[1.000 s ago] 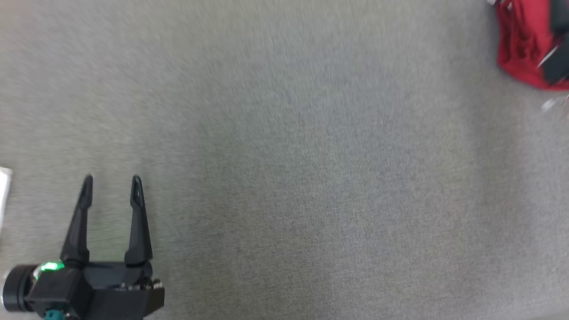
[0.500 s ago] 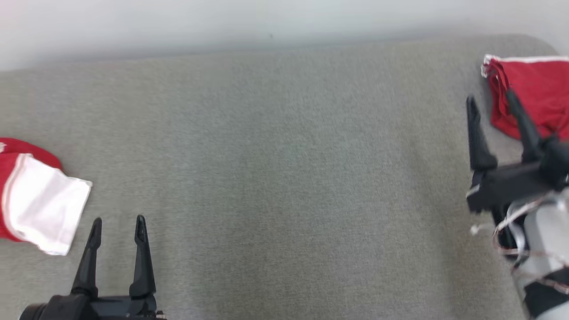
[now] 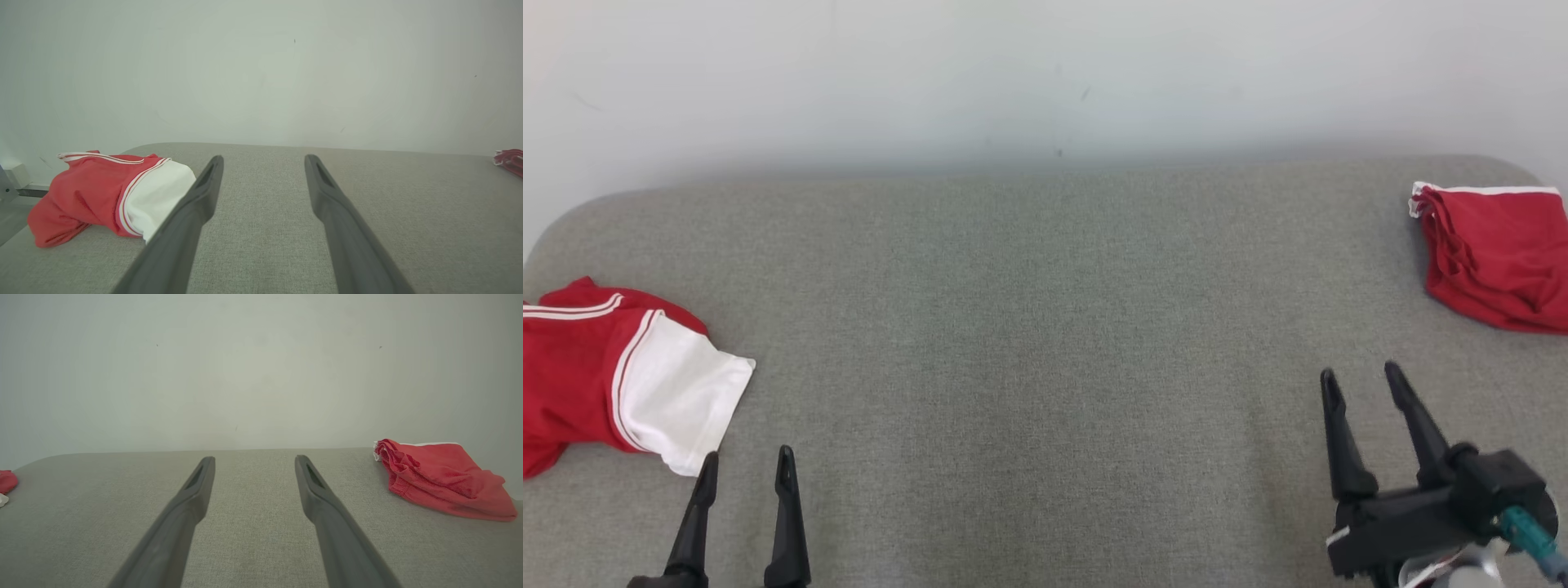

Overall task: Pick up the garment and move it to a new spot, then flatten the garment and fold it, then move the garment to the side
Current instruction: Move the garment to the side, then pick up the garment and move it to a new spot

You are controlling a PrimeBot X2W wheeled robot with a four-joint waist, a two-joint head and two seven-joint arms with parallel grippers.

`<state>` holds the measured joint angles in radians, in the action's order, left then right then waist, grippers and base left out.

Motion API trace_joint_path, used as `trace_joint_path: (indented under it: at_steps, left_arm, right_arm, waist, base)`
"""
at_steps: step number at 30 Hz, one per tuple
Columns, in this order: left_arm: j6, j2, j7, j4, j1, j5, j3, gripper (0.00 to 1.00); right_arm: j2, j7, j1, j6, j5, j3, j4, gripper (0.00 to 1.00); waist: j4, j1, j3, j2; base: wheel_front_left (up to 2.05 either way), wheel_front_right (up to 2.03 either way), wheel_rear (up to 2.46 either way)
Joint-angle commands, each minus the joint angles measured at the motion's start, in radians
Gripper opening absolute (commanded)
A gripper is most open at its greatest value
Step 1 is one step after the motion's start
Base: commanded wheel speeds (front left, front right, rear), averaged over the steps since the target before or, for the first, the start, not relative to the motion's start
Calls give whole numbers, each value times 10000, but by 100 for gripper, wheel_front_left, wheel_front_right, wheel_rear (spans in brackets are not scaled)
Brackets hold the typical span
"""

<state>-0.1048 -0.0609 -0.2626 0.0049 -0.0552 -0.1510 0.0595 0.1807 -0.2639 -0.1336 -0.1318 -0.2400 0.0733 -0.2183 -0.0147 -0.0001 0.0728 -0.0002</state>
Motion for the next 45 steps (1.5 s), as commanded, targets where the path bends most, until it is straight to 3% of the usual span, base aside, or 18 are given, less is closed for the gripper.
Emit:
trace_joint_path:
  at_steps: [1,15,45]
  left_arm:
    - [-3,34,-30,61,-173,59,19,100]
    - [-83,53,-30,480,-610,89,73,100]
    - [-221,-163,-30,867,-512,57,-113,100]
  right_arm:
    - [-153,14,310,25,96,-7,137,100]
    - [-914,8,2065,25,313,-255,748,100]
    - [-1081,5,2418,25,345,-570,576,100]
  waist:
    - [61,1,-255,2]
    - [77,1,-889,2]
    - [183,1,-1143,2]
  base:
    - [0,0,0]
    - [0,0,0]
    - [0,0,0]
